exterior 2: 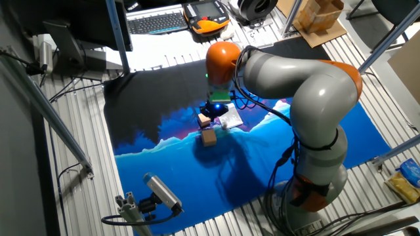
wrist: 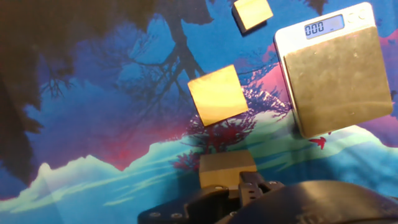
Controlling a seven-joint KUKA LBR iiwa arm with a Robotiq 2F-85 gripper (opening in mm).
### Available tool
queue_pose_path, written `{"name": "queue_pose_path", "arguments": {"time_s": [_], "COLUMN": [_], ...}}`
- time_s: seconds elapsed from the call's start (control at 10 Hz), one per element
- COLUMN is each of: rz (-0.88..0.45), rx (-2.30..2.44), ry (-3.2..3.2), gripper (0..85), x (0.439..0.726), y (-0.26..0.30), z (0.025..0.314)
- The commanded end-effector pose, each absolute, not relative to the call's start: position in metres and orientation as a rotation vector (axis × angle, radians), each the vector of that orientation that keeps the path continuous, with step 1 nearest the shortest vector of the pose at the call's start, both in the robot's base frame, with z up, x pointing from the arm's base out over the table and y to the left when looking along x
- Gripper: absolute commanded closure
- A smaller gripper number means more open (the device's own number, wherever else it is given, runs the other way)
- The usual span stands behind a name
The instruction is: Place the block on the scale
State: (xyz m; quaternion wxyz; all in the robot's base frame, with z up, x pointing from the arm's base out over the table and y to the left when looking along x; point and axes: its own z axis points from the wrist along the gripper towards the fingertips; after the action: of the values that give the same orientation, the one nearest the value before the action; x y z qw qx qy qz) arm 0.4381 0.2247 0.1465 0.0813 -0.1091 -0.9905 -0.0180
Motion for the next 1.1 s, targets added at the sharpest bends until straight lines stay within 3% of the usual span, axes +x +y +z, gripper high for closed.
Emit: {"name": "queue_pose_path", "arguments": {"time_s": [0.0,0.1,0.2,0.3,0.5,0.6,1.0], "rz": [-0.054,-0.055,-0.034,0.003,0.049,0.063,0.051], "rx": [-0.323,-0.337,-0.342,-0.345,-0.272,-0.269,-0.217], "ry": [-2.963,-2.966,-2.984,-2.986,-3.001,-3.017,-3.046], "gripper": [68.0,51.0,51.0,34.0,34.0,17.0,17.0], "x": [0.438,0.436,0.434,0.430,0.427,0.426,0.421], "y": [0.225,0.229,0.236,0.241,0.244,0.245,0.233], "z": [0.147,0.144,0.139,0.136,0.131,0.125,0.091]}}
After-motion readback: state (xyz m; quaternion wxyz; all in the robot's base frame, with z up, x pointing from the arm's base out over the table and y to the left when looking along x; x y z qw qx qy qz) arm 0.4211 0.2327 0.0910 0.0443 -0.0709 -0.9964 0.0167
